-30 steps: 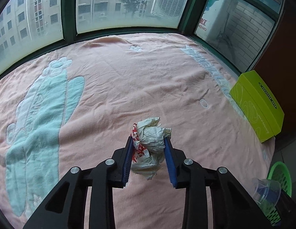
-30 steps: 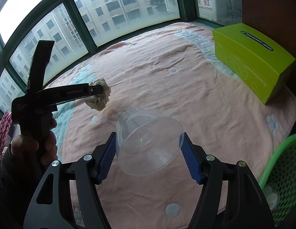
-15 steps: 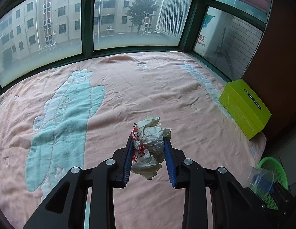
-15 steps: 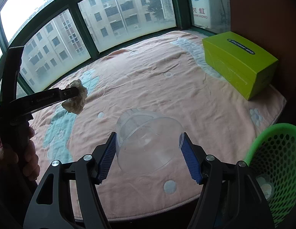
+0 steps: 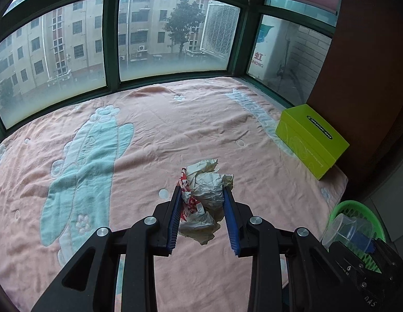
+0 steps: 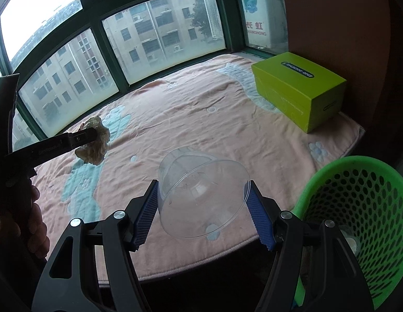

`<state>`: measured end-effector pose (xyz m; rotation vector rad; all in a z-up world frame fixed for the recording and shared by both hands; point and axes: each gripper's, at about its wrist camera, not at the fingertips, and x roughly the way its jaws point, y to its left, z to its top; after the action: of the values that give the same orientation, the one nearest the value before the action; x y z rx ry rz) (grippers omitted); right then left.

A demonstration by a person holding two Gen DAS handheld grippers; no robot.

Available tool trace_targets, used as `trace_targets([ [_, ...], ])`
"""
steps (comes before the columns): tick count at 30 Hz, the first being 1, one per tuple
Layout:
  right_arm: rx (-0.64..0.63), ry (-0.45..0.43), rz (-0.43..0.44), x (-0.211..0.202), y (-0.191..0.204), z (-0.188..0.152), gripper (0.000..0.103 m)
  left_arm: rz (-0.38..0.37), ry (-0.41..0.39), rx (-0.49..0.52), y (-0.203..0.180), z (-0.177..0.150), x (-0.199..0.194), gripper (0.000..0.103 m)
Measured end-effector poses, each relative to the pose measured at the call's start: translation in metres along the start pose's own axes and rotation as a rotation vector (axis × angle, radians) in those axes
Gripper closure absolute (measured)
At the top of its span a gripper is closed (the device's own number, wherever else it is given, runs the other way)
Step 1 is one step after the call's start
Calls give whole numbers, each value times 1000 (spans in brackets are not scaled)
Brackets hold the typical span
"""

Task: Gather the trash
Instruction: 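Carry the clear cup with the right gripper to the basket while the left gripper carries the paper wad, then open the right gripper to drop the cup while the left gripper drops the paper wad into the basket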

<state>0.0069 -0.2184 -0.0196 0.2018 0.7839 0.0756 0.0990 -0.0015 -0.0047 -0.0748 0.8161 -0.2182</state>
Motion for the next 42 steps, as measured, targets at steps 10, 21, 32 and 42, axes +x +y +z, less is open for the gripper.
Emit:
trace_targets([
  [10, 44, -39, -42, -31, -21, -8, 37, -51, -22, 45, -32, -3, -17, 75],
  [21, 114, -63, -103, -52, -52, -22, 37, -112, -32, 103, -65, -2, -25, 75],
  [32, 170, -99, -218, -84, -87, -37, 37, -208, -30, 177, -108, -7, -32, 75],
  [42, 233, -105, -295, -102, -115, -52, 37, -265, -29, 231, -140, -11, -38, 75],
])
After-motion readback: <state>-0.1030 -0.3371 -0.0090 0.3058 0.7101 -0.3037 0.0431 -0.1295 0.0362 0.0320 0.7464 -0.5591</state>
